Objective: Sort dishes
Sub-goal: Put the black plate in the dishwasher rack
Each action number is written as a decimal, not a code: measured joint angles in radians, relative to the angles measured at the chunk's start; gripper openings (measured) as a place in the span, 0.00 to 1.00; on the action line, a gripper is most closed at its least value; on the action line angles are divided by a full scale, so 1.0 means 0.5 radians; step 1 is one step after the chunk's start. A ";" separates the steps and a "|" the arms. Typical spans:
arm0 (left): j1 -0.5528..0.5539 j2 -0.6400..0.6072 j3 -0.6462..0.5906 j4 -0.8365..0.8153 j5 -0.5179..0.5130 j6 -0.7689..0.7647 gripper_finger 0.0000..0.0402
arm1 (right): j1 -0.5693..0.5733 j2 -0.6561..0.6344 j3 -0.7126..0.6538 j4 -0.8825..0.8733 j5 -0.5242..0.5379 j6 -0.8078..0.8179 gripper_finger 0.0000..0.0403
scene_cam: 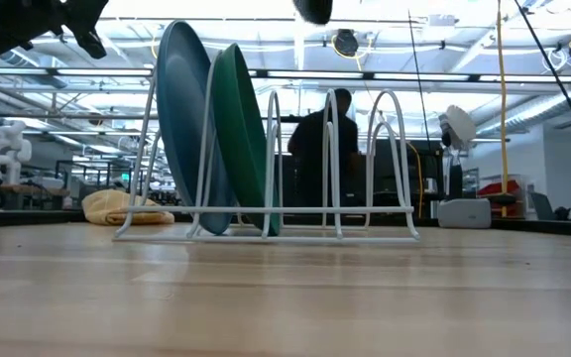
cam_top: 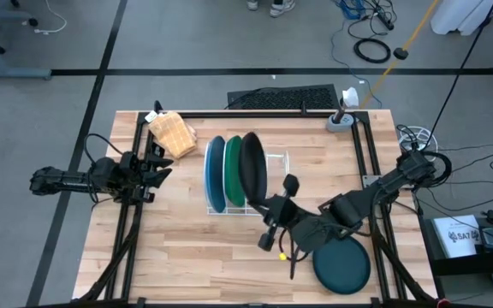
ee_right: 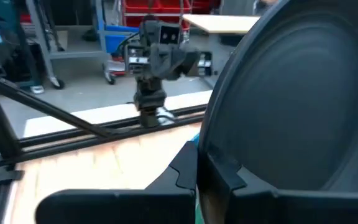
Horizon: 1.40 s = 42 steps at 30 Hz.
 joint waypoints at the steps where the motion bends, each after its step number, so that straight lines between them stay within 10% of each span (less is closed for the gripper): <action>1: 0.001 0.000 0.000 0.000 0.000 0.000 0.33 | -0.014 0.002 -0.029 0.006 -0.031 0.042 0.00; 8: 0.000 0.000 0.000 -0.001 -0.001 -0.001 0.33 | -0.111 0.008 -0.427 0.535 -0.345 0.133 0.00; 30: 0.001 0.000 0.000 -0.005 -0.003 0.001 0.33 | -0.333 -0.170 -1.683 2.068 -0.407 0.405 0.02; 42: 0.000 0.000 0.000 -0.004 -0.008 0.010 0.33 | -0.333 -0.173 -1.806 2.258 -0.399 0.462 0.07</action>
